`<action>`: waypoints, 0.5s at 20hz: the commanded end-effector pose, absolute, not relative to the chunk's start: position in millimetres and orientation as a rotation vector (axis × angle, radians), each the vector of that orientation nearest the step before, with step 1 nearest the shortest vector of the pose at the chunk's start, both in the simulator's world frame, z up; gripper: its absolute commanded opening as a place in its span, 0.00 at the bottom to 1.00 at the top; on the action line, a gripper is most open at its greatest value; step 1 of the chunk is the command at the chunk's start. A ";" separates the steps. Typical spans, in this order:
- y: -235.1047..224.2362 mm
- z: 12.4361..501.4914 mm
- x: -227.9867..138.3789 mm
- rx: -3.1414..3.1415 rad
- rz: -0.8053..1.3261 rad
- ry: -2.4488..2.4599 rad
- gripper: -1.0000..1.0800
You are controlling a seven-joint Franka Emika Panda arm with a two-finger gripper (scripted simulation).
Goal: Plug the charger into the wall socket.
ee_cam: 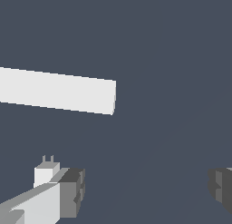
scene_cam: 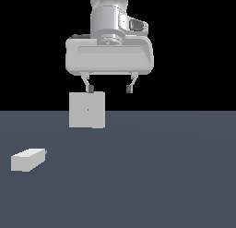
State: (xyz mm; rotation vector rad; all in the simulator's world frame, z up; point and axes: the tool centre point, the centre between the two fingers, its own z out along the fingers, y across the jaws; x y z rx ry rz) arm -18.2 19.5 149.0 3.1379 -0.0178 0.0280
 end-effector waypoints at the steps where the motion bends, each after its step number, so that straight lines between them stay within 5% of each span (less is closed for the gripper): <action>1: 29.4 143.6 -24.3 3.138 0.050 -0.019 0.96; 10: 79.9 114.3 -53.2 3.137 0.172 -0.033 0.96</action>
